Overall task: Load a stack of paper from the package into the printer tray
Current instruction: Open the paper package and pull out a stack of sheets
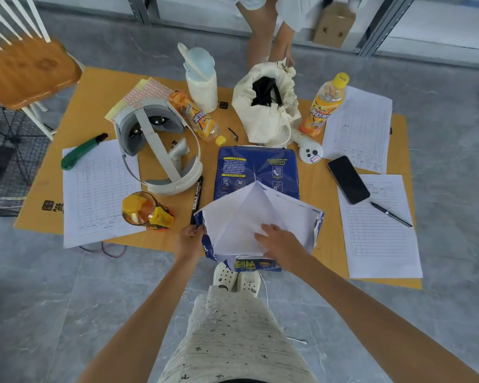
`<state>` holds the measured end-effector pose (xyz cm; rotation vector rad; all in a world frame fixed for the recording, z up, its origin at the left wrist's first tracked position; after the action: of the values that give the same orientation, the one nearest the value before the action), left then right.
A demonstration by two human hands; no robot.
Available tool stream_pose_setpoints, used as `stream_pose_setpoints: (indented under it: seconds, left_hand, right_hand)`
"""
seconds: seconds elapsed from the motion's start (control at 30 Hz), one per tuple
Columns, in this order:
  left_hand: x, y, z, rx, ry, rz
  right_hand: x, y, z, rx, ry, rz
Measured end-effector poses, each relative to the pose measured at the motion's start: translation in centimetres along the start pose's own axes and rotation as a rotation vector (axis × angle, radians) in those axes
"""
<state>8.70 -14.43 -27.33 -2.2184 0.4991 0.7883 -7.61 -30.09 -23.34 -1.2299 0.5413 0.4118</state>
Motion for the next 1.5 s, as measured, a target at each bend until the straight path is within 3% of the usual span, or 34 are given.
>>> stream_pose_setpoints:
  seconds: [0.37,0.7,0.77,0.83,0.97,1.03,1.17,1.23,1.5]
  left_hand:
    - [-0.1,-0.4,0.0,-0.074,-0.034,0.087]
    - [-0.4,-1.8,-1.3,-0.023,-0.035,0.248]
    - [-0.6,-1.9,-1.9,0.094,0.029,0.253]
    - [-1.2,-2.0,-2.7,0.216,0.153,0.157]
    - [-2.8,-2.9,-4.3,0.193,0.433,0.053]
    - [-3.2,-3.0,-5.5,0.181,0.492,0.143]
    - [-3.6,-2.3,-7.5,0.178,0.295,0.494]
    - [-3.8,-2.0,-8.5,0.220,0.315,0.597]
    - [-7.9,-4.2,-14.1,-0.034,0.507,0.654]
  right_hand:
    - [-1.6,-0.9,1.1,-0.147,-0.200,0.016]
    - [-5.0,-6.6,-0.3,-0.136,-0.087,-0.282]
    - [-5.3,-7.9,-0.9,-0.143,-0.066,-0.354]
    - [-5.5,-9.0,-1.2,-0.144,-0.054,-0.411]
    - [-6.5,-12.2,-1.4,-0.121,-0.055,-0.551]
    - [-7.3,-14.1,-1.5,-0.140,-0.040,-0.630]
    - [-7.9,-16.0,-1.6,-0.102,0.022,-0.630]
    - [-8.2,-16.5,-1.7,-0.103,0.061,-0.617]
    - [-11.7,-24.0,-1.6,-0.120,0.144,-0.918]
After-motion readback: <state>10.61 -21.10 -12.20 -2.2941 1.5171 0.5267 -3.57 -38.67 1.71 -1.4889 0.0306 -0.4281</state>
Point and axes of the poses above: each hand's wrist, its own x-axis towards the middle knuckle, its own y-axis out of the palm, z = x × y, the point moved 2 cm from there along x, towards the middle knuckle, and after that the axes turned 11 degrees about -y, right-handed, at the moved point
